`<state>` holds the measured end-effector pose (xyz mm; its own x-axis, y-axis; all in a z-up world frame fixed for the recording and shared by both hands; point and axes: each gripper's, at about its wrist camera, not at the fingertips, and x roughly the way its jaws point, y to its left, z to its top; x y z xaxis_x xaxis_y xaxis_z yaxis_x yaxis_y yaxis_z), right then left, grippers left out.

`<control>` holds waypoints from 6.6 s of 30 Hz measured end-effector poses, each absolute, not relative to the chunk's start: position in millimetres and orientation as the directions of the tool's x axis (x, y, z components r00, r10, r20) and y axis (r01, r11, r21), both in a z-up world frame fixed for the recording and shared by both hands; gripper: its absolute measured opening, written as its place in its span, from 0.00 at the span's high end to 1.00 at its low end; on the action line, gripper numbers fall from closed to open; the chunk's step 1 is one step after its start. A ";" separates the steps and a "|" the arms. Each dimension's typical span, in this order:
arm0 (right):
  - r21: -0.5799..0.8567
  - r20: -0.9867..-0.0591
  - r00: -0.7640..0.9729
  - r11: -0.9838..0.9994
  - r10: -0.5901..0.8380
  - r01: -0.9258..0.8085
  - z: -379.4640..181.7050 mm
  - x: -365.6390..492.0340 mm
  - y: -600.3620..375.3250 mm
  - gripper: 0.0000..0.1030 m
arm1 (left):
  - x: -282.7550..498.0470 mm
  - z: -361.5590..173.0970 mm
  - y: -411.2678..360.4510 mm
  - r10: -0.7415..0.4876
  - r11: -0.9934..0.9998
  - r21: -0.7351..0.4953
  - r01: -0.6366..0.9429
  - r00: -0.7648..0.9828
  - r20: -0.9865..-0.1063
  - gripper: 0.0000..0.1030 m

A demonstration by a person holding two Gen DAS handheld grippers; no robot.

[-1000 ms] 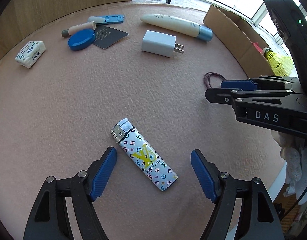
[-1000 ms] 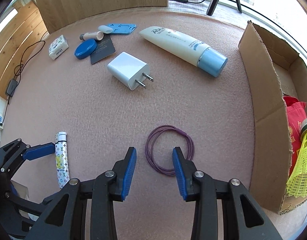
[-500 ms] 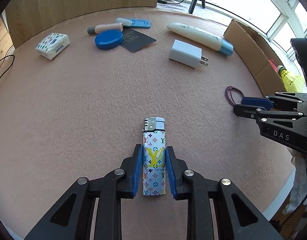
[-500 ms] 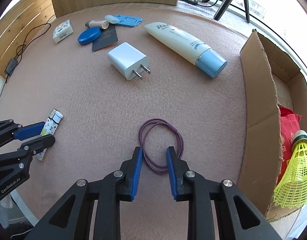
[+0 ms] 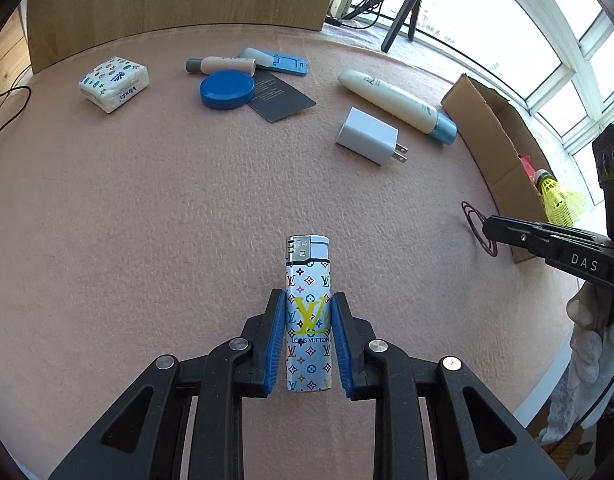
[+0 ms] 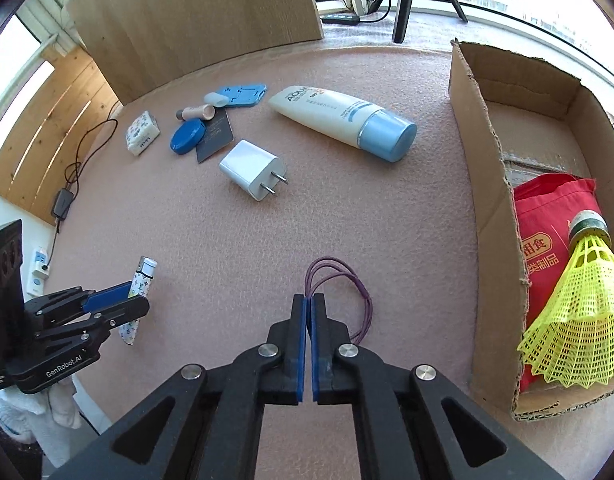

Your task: Organize objects

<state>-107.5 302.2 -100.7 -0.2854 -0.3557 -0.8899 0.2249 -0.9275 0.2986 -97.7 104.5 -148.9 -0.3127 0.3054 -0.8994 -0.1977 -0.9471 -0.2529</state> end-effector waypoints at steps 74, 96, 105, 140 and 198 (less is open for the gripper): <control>0.310 -0.815 -0.524 -0.950 -0.249 -0.032 -35.2 -92.9 436.3 0.63 | -182.3 -63.0 283.7 0.461 -0.829 -0.287 -0.481 -0.295 -0.837 0.75; 0.329 -0.835 -0.441 -0.941 -0.328 0.077 -46.4 -83.9 317.7 0.63 | -281.6 -81.6 92.2 0.293 -0.950 -0.232 -0.207 -0.349 -0.890 0.75; 0.318 -0.864 -0.413 -0.948 -0.289 -0.002 -64.4 -77.4 333.7 0.63 | -343.7 -121.3 93.1 0.250 -0.964 -0.209 -0.164 -0.295 -0.922 0.75; 0.347 -0.859 -0.395 -0.938 -0.327 0.021 -68.2 -87.4 316.6 0.63 | -279.3 -164.1 100.1 0.285 -0.945 -0.223 -0.238 -0.266 -0.921 0.74; 0.307 -0.900 -0.271 -0.938 -0.342 0.163 -99.2 -93.3 242.4 0.57 | -158.3 -152.4 94.3 0.196 -0.954 -0.080 -0.287 -0.400 -0.895 0.61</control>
